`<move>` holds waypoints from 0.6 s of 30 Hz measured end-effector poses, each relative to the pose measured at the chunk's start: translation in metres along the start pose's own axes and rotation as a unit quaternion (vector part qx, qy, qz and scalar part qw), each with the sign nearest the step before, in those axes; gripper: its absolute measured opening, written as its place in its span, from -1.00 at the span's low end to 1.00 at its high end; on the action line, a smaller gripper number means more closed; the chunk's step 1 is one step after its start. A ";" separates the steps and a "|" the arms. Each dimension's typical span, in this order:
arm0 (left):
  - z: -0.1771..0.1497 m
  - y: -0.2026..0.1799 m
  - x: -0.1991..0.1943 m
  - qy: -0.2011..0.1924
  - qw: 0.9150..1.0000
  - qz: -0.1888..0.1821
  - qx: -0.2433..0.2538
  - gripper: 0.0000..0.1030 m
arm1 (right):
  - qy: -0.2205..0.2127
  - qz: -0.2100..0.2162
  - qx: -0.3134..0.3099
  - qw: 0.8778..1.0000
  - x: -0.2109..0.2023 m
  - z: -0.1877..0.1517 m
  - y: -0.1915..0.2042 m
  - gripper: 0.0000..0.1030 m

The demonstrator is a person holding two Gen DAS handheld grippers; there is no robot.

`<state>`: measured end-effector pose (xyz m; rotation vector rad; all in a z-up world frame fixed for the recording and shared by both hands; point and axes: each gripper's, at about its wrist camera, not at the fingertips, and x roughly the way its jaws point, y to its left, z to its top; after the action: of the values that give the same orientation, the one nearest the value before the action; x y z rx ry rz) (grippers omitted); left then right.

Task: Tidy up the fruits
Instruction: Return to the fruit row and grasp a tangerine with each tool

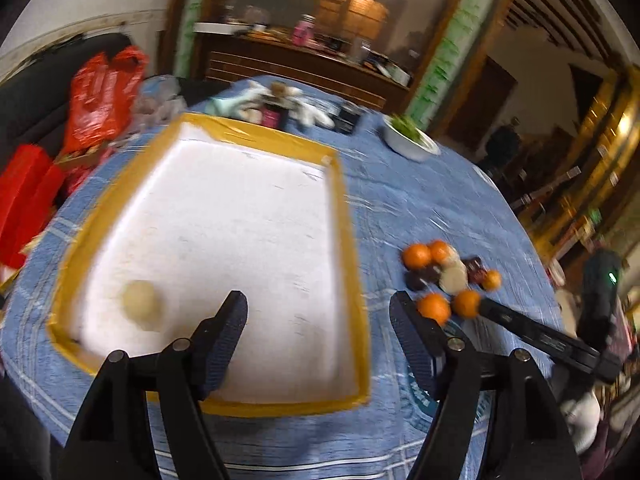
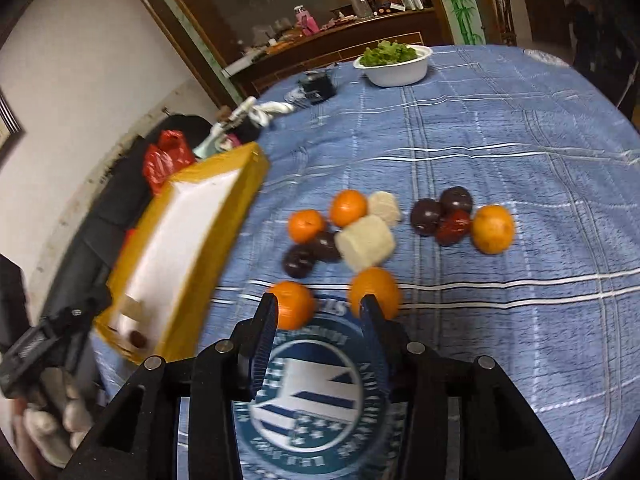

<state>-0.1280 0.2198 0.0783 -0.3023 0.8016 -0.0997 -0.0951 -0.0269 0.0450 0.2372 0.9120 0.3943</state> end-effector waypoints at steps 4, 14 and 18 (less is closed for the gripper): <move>-0.008 -0.032 0.010 0.015 0.998 -0.027 0.050 0.41 | -0.008 -0.063 -0.033 0.997 0.014 0.001 0.001 -0.08; -0.019 -0.097 0.054 0.053 0.989 -0.027 0.134 0.41 | -0.007 -0.098 -0.022 0.995 0.029 0.004 -0.030 -0.19; -0.018 -0.108 0.076 0.070 0.987 -0.015 0.144 0.41 | -0.015 -0.055 0.004 0.998 0.026 0.001 -0.049 -0.24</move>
<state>-0.0853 0.0978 0.0468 -0.0341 0.9097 -0.2650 -0.0693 -0.0601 0.0094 0.1991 0.8935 0.2853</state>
